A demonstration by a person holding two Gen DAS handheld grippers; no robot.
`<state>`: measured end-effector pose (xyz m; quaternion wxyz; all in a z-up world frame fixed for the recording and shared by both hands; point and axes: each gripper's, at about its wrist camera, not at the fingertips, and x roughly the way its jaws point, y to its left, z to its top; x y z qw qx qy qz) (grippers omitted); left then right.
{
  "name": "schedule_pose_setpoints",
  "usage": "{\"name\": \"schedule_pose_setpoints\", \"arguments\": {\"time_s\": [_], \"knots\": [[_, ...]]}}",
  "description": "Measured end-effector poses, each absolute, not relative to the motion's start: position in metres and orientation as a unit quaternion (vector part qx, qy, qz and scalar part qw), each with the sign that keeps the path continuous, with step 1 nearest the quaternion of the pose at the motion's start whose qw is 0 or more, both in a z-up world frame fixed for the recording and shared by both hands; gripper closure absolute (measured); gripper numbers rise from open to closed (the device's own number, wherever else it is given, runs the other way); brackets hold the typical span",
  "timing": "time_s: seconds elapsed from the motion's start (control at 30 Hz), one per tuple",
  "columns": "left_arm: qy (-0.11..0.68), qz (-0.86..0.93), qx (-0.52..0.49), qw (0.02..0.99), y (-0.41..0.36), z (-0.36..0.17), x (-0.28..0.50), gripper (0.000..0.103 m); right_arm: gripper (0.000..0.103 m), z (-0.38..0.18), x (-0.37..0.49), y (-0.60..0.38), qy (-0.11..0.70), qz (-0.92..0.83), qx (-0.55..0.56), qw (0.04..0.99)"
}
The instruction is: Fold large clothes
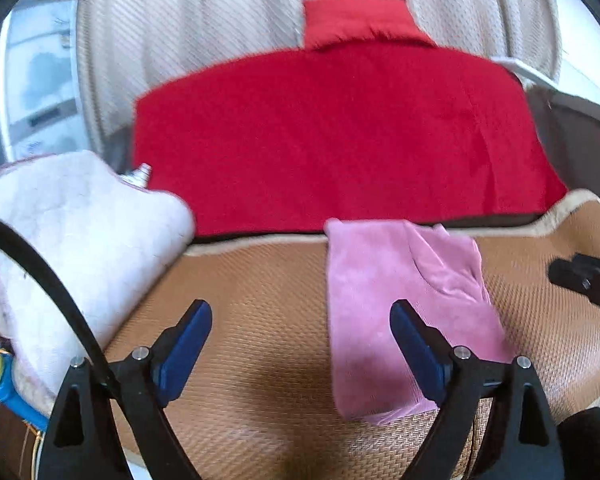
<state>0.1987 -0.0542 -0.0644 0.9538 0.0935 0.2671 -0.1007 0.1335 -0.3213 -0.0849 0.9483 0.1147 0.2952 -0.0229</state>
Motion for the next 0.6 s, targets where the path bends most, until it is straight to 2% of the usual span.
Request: {"name": "schedule_pose_setpoints", "arguments": {"time_s": [0.3, 0.6], "knots": [[0.214, -0.067, 0.073, 0.972, -0.033, -0.017, 0.141, 0.004, 0.031, -0.056, 0.076, -0.294, 0.261, -0.051, 0.105, 0.958], [0.199, -0.047, 0.070, 0.976, -0.022, 0.009, 0.109, 0.004, 0.031, -0.030, 0.041, -0.274, 0.229, -0.049, 0.104, 0.967]]}}
